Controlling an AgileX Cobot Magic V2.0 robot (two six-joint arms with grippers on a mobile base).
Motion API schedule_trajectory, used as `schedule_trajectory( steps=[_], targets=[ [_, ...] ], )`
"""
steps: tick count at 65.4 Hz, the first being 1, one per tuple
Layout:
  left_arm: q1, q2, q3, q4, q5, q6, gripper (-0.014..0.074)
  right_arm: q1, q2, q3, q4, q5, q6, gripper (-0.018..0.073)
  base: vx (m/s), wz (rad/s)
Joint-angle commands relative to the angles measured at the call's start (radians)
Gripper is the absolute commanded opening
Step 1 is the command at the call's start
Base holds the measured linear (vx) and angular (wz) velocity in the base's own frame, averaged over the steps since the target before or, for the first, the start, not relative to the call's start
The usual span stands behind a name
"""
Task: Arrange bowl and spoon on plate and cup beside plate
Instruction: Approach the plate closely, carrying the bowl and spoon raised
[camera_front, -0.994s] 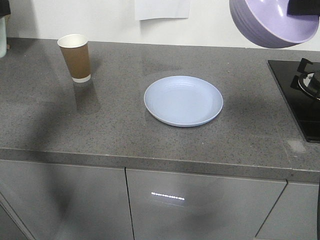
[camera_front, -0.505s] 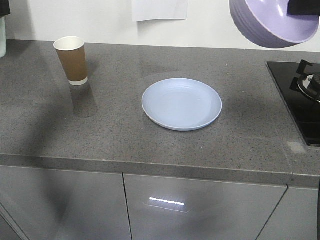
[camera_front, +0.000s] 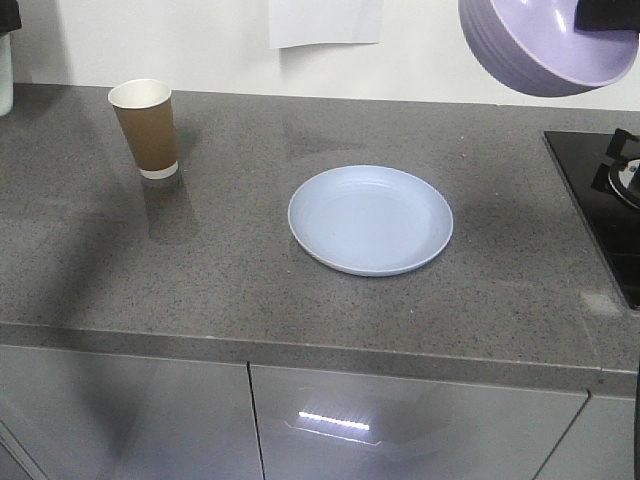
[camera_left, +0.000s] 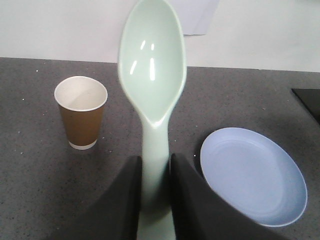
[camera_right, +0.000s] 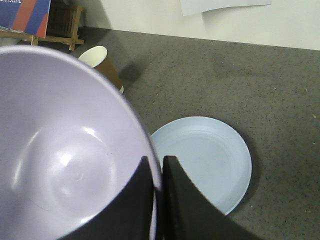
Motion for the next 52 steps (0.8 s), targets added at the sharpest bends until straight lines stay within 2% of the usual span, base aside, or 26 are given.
schedule_trajectory(
  steps=[1,52],
  targets=[
    [-0.001,-0.028,-0.027,-0.032,-0.057,0.003,-0.0006,-0.002,-0.034,-0.025,0.055,-0.039,-0.004,-0.0005,0.06,0.03],
    [-0.001,-0.028,-0.027,-0.032,-0.057,0.003,-0.0006,-0.002,-0.034,-0.025,0.055,-0.039,-0.004,-0.0005,0.05,-0.01]
  ],
)
